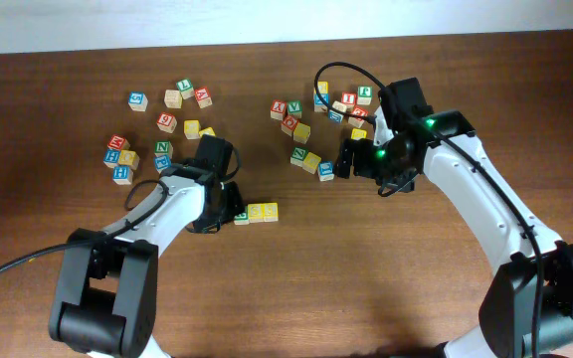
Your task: Spell out RSS
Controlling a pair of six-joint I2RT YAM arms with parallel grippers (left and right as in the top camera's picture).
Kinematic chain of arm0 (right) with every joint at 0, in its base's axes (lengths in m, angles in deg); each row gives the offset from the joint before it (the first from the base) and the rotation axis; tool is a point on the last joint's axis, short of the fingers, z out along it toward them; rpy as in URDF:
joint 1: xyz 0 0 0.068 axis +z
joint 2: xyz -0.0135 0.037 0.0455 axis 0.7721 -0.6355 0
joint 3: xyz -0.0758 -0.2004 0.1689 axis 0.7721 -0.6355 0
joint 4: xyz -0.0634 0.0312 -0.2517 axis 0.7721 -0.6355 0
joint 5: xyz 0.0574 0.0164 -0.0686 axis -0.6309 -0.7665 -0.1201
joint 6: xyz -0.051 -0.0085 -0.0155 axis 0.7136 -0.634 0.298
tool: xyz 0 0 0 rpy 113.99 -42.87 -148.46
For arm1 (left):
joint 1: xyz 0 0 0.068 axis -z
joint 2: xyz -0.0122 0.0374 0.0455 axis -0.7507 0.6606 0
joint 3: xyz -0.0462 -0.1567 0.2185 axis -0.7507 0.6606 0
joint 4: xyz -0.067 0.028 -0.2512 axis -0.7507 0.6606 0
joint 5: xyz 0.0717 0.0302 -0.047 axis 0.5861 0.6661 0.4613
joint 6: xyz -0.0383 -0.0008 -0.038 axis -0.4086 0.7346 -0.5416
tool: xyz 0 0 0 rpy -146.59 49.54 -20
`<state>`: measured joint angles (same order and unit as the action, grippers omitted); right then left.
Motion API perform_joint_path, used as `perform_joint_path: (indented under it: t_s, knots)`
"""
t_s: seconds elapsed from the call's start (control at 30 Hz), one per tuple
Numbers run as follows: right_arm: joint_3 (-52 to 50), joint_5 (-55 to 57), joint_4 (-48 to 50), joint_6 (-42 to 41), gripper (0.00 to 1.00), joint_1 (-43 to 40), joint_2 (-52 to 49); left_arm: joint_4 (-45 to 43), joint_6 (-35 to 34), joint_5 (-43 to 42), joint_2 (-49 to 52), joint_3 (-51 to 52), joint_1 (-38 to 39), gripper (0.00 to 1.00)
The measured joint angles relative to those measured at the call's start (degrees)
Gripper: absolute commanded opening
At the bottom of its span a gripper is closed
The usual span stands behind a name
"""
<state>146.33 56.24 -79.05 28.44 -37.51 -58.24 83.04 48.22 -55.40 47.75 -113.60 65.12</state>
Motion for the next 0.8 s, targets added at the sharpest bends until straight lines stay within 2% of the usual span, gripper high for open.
perform_joint_path:
  t_s: [0.17, 0.53, 0.8]
  knots:
    - [0.0, 0.0, 0.0, 0.0, 0.98, 0.0, 0.0, 0.3, 0.2, 0.0, 0.0, 0.0, 0.0, 0.0]
    - [0.0, 0.0, 0.0, 0.0, 0.98, 0.0, 0.0, 16.9, 2.7, 0.0, -1.7, -5.6, -1.2, 0.0]
    - [0.0, 0.0, 0.0, 0.0, 0.99, 0.0, 0.0, 11.0, 2.1, -2.1, -1.7, -0.9, 6.7, 0.0]
